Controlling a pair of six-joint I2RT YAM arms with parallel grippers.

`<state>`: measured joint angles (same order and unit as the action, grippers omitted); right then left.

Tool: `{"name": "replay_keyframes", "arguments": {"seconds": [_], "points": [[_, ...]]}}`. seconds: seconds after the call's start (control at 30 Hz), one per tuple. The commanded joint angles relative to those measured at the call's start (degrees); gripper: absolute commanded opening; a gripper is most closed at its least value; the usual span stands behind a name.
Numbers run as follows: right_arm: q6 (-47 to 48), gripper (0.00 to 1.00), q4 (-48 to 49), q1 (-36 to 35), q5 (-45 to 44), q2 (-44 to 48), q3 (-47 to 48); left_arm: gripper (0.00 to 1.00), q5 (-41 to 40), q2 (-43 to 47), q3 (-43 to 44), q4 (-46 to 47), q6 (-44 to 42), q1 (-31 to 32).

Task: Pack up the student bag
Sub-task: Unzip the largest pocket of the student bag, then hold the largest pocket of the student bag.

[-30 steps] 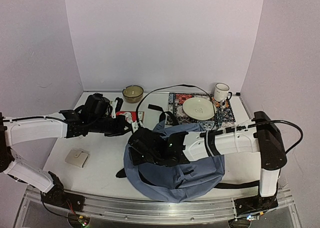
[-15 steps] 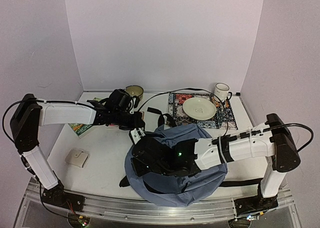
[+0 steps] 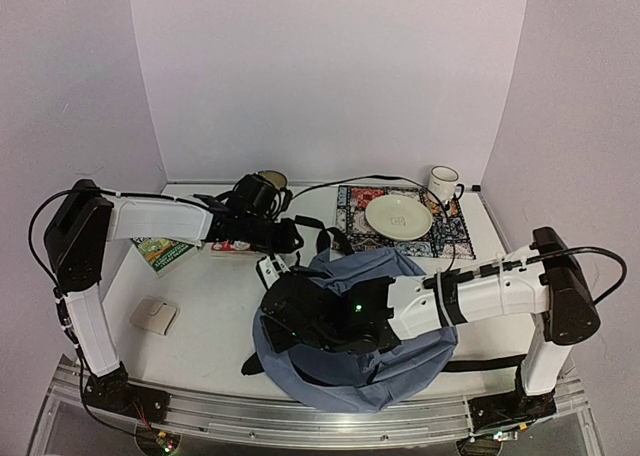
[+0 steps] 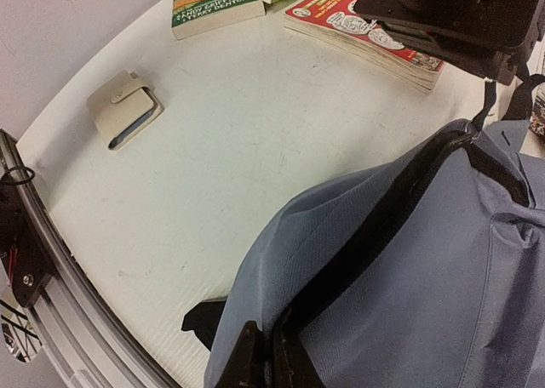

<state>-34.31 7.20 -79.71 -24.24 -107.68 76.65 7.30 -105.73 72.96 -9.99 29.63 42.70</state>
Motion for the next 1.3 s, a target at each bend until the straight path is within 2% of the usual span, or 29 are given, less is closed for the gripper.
{"name": "replay_keyframes", "arguments": {"seconds": [0.0,0.1,0.17,0.2,0.3,0.47,0.6,0.7,0.8,1.07,1.2,1.27], "points": [[-1.4,0.13,-1.6,0.9,-1.1,-1.7,3.1,0.33,-5.3,7.6,1.7,1.3,-0.5,-0.6],[-0.5,0.24,-1.7,2.2,0.1,-2.6,4.5,0.43,-11.0,11.5,0.4,-1.1,0.0,-0.7],[0.9,0.33,-1.8,2.4,0.9,-2.7,6.1,0.54,-13.7,14.2,-1.1,-2.4,0.9,-0.8],[1.6,0.37,-2.1,2.4,1.2,-2.6,6.6,0.57,-15.0,15.6,-2.1,-3.2,1.6,-0.8],[2.1,0.43,-3.2,2.4,2.2,-1.1,6.1,0.67,-16.9,20.0,-5.8,-5.8,3.9,-0.8],[-0.3,0.48,-4.9,2.4,3.4,4.0,0.2,0.75,-15.1,27.5,-13.5,-8.9,8.6,-0.8],[-2.8,0.54,-5.7,2.4,4.3,8.3,-4.2,0.82,-9.0,33.0,-19.7,-9.4,12.5,-0.6],[-4.3,0.57,-6.4,2.5,3.3,10.5,-6.8,0.85,-4.4,36.7,-24.3,-9.4,16.1,0.1],[-5.1,0.60,-7.1,2.5,2.7,11.3,-8.2,0.86,-3.4,39.3,-27.7,-9.4,19.8,2.9],[-6.5,0.67,-8.9,2.8,2.8,10.5,-8.8,0.86,-5.9,38.6,-31.3,-8.2,29.9,13.7],[-6.9,0.68,-9.1,3.0,3.4,10.0,-9.1,0.80,-6.4,37.3,-32.5,-5.3,32.1,15.6],[-7.1,0.69,-9.3,3.1,3.8,9.7,-9.2,0.74,-6.2,36.1,-32.9,-4.2,32.7,16.1]]}}
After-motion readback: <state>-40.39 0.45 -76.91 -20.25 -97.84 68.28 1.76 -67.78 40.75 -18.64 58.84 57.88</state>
